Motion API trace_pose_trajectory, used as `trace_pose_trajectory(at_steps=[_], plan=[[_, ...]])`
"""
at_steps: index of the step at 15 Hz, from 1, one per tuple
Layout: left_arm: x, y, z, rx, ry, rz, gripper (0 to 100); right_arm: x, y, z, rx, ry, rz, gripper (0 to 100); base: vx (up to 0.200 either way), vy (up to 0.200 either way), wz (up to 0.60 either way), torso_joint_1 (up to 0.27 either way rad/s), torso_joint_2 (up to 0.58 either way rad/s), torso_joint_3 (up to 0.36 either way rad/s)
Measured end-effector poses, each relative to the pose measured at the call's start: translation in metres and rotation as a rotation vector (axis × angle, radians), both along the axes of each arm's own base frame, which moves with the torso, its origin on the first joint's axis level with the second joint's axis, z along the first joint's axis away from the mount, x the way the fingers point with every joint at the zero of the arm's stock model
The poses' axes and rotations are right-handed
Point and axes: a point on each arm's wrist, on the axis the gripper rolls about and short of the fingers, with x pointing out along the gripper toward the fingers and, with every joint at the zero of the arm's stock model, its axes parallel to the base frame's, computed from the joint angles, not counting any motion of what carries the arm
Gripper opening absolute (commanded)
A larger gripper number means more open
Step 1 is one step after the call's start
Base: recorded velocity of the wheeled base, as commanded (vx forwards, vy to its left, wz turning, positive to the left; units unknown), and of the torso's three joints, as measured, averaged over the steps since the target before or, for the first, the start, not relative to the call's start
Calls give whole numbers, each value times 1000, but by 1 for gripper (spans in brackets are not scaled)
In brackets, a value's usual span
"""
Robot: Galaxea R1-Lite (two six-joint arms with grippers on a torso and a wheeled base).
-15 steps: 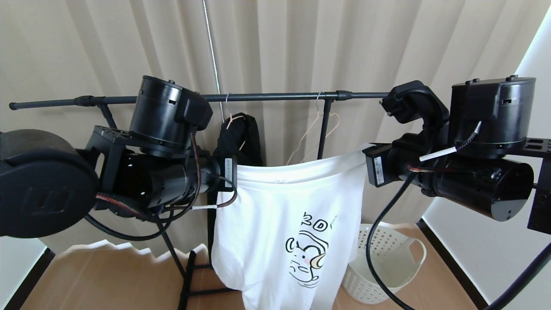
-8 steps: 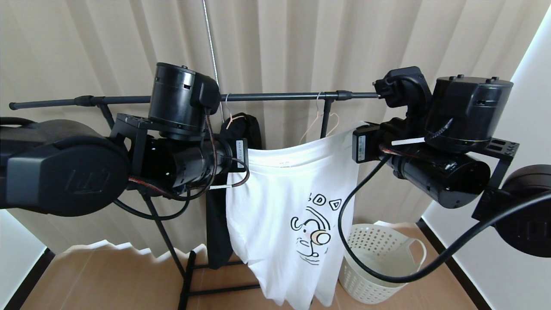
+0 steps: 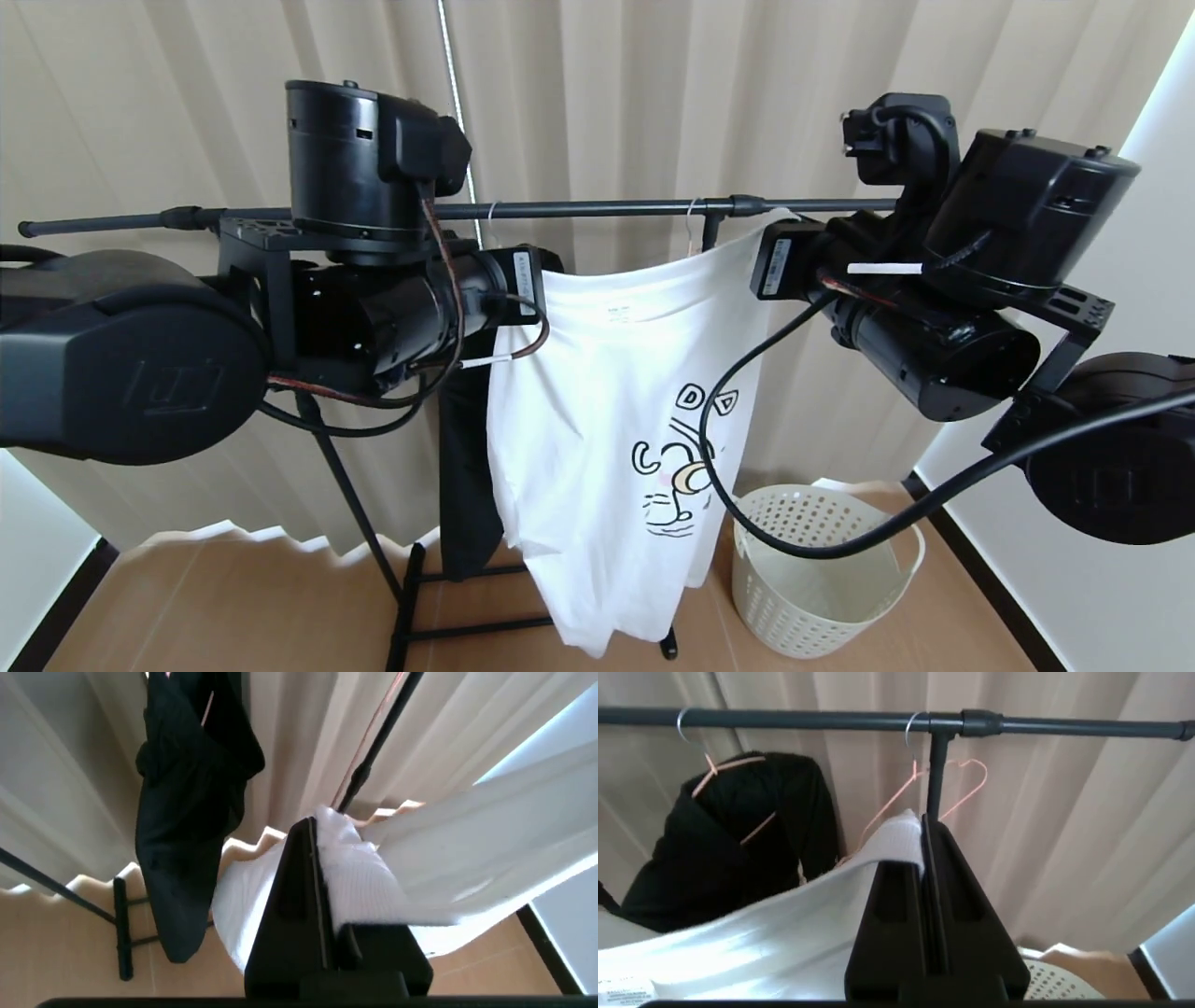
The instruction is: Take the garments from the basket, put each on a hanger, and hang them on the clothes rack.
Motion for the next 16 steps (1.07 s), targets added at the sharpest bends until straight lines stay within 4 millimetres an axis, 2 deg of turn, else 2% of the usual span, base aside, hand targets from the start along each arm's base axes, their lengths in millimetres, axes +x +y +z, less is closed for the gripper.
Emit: trace_pose_trajectory(at_steps=[4, 7, 10, 13, 16], plan=[[-1, -1, 17, -45, -145, -17, 0, -10, 3, 11, 56, -62, -15, 0, 0, 0, 0, 0, 0, 0], [-1, -2, 18, -29, -160, -23, 0, -14, 1, 15, 57, -67, -13, 0, 0, 0, 0, 0, 0, 0], [1, -4, 16, -26, -158, -27, 0, -17, -1, 9, 28, -48, -13, 0, 0, 0, 0, 0, 0, 0], [10, -10, 13, -31, -171, -28, 0, -31, -6, -5, -147, 1, -5, 0, 0, 0, 0, 0, 0, 0], [23, -19, 10, -12, -184, -33, 0, -56, -10, -22, -323, 123, 53, 0, 0, 0, 0, 0, 0, 0]])
